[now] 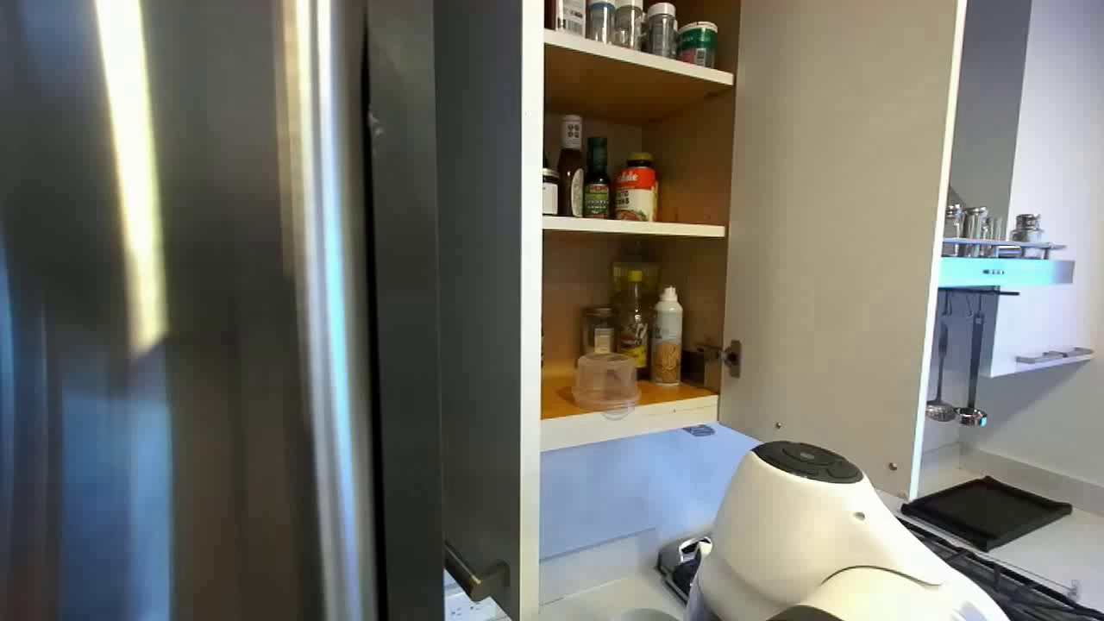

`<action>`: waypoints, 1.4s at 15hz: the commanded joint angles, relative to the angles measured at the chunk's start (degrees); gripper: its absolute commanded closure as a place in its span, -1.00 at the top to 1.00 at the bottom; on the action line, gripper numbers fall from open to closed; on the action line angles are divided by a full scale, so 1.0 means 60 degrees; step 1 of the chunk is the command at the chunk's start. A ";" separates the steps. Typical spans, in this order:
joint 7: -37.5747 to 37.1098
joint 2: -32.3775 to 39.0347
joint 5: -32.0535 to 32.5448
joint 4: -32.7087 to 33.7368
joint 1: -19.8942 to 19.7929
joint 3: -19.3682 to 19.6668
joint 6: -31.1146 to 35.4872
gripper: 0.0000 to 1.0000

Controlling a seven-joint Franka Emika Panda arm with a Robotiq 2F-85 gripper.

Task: Flip the container over on the bottom shelf

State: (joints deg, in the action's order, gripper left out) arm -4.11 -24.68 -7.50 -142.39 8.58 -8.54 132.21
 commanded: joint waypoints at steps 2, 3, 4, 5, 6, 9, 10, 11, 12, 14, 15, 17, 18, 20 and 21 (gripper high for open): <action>-0.0018 0.0002 0.0023 0.0018 0.0034 0.0032 -0.0025 1.00; -0.0018 0.0002 0.0023 0.0018 0.0034 0.0032 -0.0025 1.00; -0.0018 0.0002 0.0023 0.0018 0.0034 0.0032 -0.0025 1.00; -0.0022 -0.0018 0.0009 0.0039 0.0004 0.0069 0.0037 1.00; -0.0229 -0.0056 0.0049 0.0103 -0.0147 0.0109 0.0195 1.00; -0.0361 -0.0026 -0.0277 0.0401 -0.0364 0.0487 0.1074 1.00; -0.0390 0.0087 -0.0276 0.0571 -0.0520 0.0654 0.1451 1.00; -0.0386 0.0156 -0.0411 0.0697 -0.0557 0.0816 0.1769 1.00; -0.0359 0.0269 -0.0716 0.0889 -0.0537 0.1033 0.2124 1.00; -0.0318 0.0438 -0.1368 0.1164 -0.0435 0.1367 0.2807 1.00; -0.0282 0.0506 -0.1760 0.1245 -0.0341 0.1514 0.3212 1.00; -0.0277 0.0673 -0.2567 0.1388 -0.0185 0.1750 0.3987 1.00; -0.0280 0.0738 -0.3009 0.1420 -0.0095 0.1873 0.4310 1.00; -0.0173 0.0831 -0.4041 0.1413 0.0248 0.2120 0.5092 1.00; 0.0115 0.0858 -0.4757 0.1382 0.0580 0.2311 0.5543 1.00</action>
State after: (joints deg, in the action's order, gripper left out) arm -5.82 -20.78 -27.06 -134.34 7.53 2.24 159.80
